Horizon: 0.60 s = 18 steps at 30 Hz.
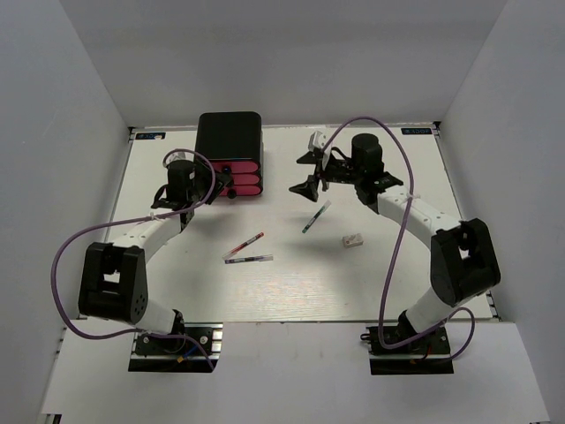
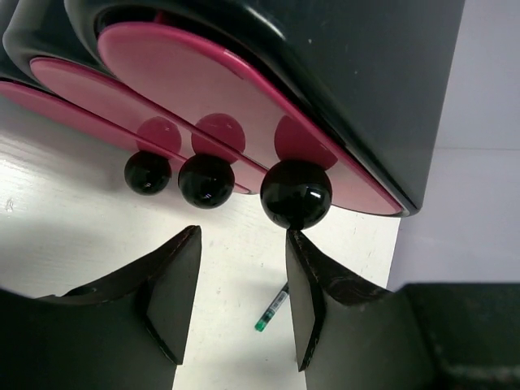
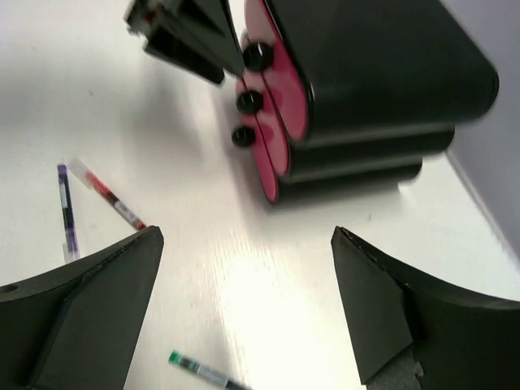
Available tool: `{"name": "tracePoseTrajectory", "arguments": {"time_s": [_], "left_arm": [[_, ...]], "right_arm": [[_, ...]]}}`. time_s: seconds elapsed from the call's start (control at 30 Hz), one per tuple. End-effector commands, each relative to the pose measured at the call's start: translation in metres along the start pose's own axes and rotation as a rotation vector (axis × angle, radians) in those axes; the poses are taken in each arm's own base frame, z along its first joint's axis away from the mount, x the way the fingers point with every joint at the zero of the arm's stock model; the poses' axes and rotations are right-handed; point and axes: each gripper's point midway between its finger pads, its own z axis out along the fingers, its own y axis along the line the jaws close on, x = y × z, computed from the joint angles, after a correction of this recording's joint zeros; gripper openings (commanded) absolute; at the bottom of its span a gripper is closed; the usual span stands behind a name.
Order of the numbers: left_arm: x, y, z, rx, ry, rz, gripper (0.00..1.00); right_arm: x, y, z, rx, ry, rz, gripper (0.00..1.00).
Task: Sort the stationery into containers
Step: Close the drawer in the storage box.
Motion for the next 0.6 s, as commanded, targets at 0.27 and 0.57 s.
{"name": "tracePoseTrajectory", "arguments": {"time_s": [0.27,0.57], "left_arm": [[-0.011,-0.021,0.003,0.052,-0.017,0.042,0.41],[0.013,0.007,0.005,0.023,0.043,0.076,0.38]], "right_arm": [[0.045,0.012,-0.038,0.076,0.139,0.104,0.89],[0.072,0.031,-0.05,0.039,0.179,0.154,0.4]]}}
